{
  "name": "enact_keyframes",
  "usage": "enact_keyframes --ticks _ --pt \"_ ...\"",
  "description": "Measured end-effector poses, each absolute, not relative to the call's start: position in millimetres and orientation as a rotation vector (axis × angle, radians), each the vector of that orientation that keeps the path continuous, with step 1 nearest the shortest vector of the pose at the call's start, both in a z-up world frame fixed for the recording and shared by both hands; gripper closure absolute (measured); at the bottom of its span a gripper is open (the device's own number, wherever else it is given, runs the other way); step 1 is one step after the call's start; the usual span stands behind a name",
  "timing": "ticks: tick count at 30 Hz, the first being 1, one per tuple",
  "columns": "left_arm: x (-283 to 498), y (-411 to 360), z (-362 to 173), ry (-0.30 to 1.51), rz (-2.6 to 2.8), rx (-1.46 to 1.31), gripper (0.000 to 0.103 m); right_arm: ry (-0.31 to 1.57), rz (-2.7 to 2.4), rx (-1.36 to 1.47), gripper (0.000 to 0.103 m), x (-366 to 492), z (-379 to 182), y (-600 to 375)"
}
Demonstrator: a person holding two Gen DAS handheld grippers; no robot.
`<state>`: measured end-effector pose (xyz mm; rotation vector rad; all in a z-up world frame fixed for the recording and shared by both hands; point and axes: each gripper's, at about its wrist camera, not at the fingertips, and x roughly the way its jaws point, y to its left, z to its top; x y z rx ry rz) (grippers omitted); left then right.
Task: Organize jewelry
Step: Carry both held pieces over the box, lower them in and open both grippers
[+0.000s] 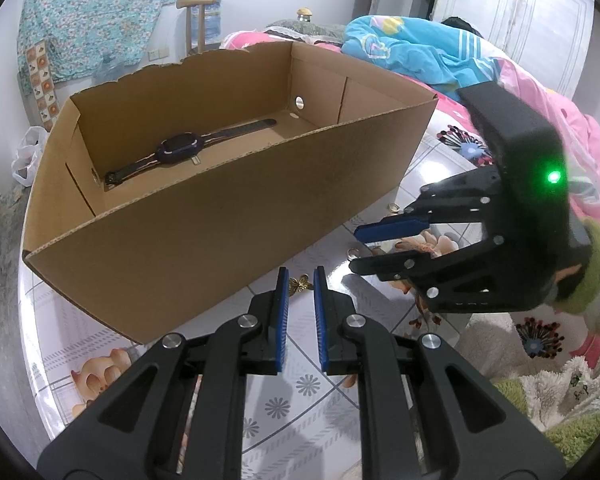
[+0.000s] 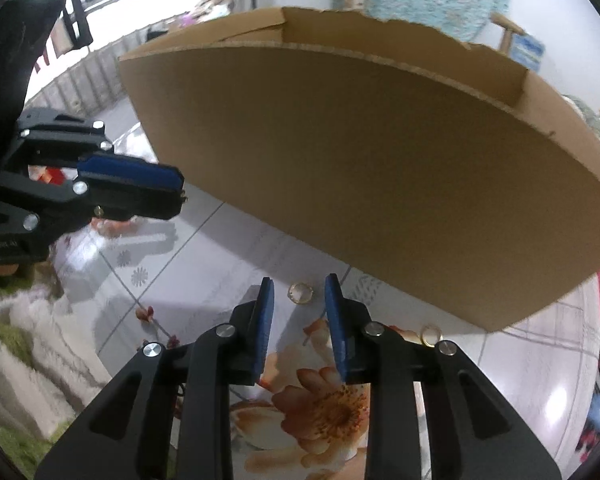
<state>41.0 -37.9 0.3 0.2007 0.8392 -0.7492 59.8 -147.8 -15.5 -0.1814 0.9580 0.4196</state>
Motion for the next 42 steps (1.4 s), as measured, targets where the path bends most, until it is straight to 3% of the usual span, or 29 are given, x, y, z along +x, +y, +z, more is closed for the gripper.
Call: enact_keyframes --ticks 3,5,22,34,42 --pt "41 -38 0 0.841 -0.749 0.198 0.092 0.962 0.453 -0.183 0.08 63 -15 -149" --pt "41 -37 0 0.84 -0.748 0.202 0.092 0.969 0.468 -0.178 0.091 65 -14 -150" --pt "36 -36 11 0.823 -0.74 0.212 0.092 0.919 0.433 -0.086 0.091 41 -4 -169" --pt "14 -32 76 0.699 -0.83 0.153 0.092 0.679 0.44 0.004 0.091 -2 80 -193" --pt "45 -54 107 0.638 -0.813 0.165 0.092 0.606 0.346 0.047 0.091 34 105 -207"
